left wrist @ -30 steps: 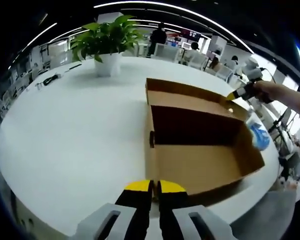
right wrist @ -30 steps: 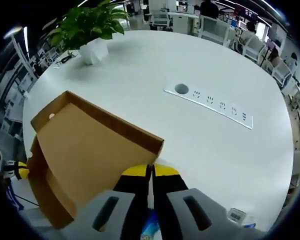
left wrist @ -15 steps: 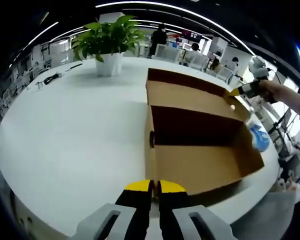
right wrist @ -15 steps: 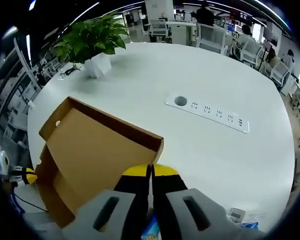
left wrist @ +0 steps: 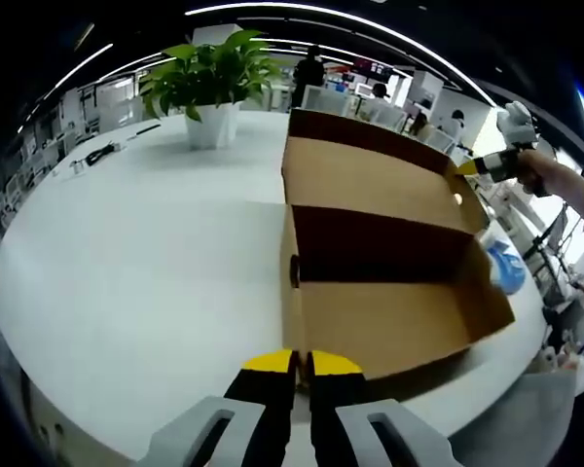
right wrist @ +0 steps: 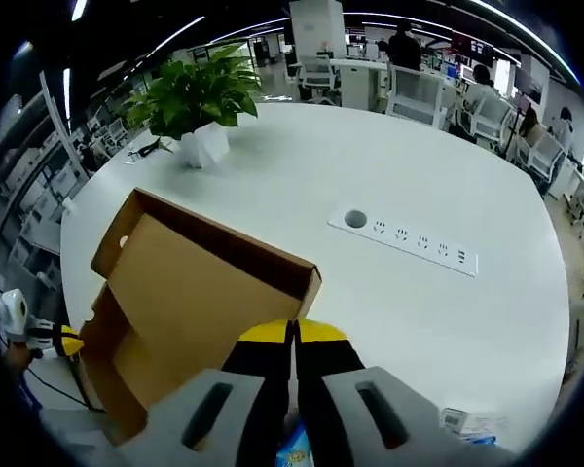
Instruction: Operate the shoe box by opening the lid, removing the specified soft item, and placing it in the target area until the item is outside and the box remains undamaged.
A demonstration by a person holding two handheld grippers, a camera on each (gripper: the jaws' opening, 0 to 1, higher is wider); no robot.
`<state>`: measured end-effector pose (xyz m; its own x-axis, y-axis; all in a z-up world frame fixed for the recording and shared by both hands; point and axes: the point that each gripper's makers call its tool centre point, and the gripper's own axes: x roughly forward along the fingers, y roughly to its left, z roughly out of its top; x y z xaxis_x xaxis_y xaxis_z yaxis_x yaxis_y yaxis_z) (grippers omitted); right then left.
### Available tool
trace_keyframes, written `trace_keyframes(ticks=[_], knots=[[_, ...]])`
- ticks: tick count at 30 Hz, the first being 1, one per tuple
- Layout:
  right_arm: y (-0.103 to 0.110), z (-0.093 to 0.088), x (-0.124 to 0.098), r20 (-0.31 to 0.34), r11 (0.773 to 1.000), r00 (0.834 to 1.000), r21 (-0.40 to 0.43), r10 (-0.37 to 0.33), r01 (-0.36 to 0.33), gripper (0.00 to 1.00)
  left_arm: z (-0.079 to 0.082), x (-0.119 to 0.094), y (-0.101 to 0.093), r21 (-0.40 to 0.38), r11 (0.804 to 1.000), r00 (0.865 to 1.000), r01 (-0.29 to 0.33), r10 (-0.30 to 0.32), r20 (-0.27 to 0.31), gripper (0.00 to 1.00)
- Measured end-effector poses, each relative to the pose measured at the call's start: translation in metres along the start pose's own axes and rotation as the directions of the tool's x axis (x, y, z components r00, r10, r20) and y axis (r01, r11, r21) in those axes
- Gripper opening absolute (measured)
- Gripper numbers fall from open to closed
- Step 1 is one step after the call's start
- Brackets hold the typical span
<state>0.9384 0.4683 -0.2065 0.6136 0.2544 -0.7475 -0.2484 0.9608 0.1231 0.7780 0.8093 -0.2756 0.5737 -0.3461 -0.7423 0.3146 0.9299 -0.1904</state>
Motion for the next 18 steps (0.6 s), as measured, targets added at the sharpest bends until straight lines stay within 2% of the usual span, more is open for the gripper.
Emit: trace_keyframes(ticks=[8, 18], knots=[[0.003, 0.008, -0.009, 0.038, 1.000, 0.999, -0.024, 0.002, -0.001, 0.00, 0.000, -0.001, -0.001, -0.001, 1.000, 1.000, 0.003, -0.003, 0.005, 0.04], [0.013, 0.006, -0.032, 0.073, 0.999, 0.997, -0.051, 0.004, 0.000, 0.00, 0.001, -0.002, -0.002, 0.004, 1.000, 1.000, 0.009, -0.009, 0.008, 0.04]])
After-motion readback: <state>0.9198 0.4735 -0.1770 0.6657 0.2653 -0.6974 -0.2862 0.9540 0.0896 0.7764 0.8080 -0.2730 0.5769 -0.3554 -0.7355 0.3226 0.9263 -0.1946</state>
